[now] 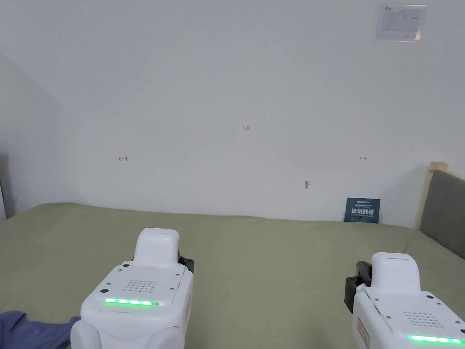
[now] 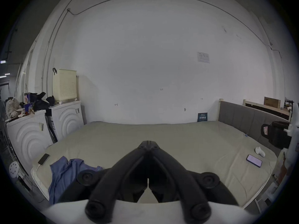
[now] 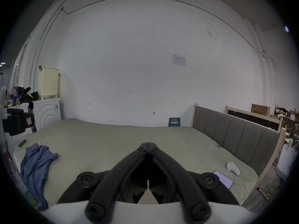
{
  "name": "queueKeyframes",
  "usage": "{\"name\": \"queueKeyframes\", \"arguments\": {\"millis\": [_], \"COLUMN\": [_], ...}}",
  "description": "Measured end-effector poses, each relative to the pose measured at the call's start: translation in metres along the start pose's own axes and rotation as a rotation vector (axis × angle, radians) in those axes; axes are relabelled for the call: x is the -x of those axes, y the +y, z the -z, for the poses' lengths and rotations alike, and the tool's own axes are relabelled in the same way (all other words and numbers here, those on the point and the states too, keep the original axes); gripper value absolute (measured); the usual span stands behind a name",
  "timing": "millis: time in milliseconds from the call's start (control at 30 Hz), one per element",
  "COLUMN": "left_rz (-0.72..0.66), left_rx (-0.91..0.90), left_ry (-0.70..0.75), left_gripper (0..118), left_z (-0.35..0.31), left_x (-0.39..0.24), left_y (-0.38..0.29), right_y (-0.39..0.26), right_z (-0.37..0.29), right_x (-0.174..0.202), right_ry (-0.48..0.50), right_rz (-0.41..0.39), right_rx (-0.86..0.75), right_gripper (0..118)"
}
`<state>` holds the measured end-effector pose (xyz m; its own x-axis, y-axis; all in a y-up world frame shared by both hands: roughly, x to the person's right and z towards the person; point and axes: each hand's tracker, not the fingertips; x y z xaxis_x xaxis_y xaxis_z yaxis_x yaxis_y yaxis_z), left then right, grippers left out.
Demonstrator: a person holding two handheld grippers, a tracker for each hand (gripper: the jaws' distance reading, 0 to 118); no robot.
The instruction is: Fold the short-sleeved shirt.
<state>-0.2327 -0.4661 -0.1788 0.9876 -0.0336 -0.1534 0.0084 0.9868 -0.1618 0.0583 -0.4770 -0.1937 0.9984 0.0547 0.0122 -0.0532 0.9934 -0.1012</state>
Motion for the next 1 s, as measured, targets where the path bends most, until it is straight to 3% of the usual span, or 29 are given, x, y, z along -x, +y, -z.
{"name": "queueKeyframes", "arguments": {"millis": [300, 467, 733, 1000], "left_rz": [-0.027, -0.047, -0.1, -0.127], "left_rx": [0.069, 0.089, 0.14, 0.188], "left_ry": [0.101, 0.281, 0.576, 0.651], "left_gripper": [0, 0, 0, 0], "left_z": [-0.003, -0.031, -0.089, -0.098], "left_x": [0.052, 0.12, 0.221, 0.262], "left_y": [-0.012, -0.018, -0.038, -0.059], "right_y": [-0.012, -0.021, -0.03, -0.039], "right_z": [0.014, 0.026, 0.024, 0.018], "right_x": [0.025, 0.092, 0.205, 0.252], "right_ry": [0.06, 0.239, 0.529, 0.618], "right_rz": [-0.007, -0.048, -0.036, -0.069], "right_rx": [0.049, 0.067, 0.086, 0.087], "right_gripper": [0, 0, 0, 0]}}
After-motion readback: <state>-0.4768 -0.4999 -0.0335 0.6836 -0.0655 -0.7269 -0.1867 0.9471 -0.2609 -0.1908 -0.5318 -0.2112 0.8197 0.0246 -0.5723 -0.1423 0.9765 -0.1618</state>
